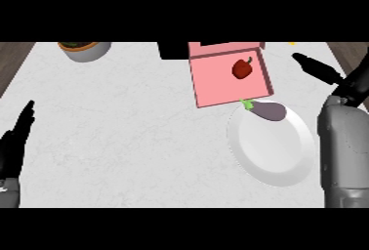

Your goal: Pick the bell pepper from the plate and place it in the cardboard box

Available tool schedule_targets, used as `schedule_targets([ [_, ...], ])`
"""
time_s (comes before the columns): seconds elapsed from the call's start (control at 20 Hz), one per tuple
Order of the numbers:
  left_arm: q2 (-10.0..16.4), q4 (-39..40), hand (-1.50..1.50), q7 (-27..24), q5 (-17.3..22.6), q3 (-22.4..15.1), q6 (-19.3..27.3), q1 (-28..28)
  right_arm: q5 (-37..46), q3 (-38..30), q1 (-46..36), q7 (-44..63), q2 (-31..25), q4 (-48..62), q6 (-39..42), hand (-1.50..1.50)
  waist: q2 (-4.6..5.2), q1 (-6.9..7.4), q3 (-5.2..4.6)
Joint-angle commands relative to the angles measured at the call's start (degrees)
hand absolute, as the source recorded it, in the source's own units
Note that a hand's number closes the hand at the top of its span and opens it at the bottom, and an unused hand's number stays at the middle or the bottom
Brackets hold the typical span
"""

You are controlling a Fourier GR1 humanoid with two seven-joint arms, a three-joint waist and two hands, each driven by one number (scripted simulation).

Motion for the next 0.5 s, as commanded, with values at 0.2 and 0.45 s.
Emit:
schedule_targets([
  [0.2, -0.88, 2.79, 0.00, -0.38, -0.62, 0.44, 0.99, -1.94, -7.63, -0.45, 24.38, 2.05, -0.86, -23.97, 13.01, -1.50, 0.12, -0.95, -0.04],
  [0.45, -1.63, 0.25, 0.00, 0.79, -1.04, -0.99, -0.31, -2.49, -10.57, -0.21, 33.77, 2.37, -1.57, -28.69, 17.81, -1.50, 0.50, 0.84, 0.02],
])
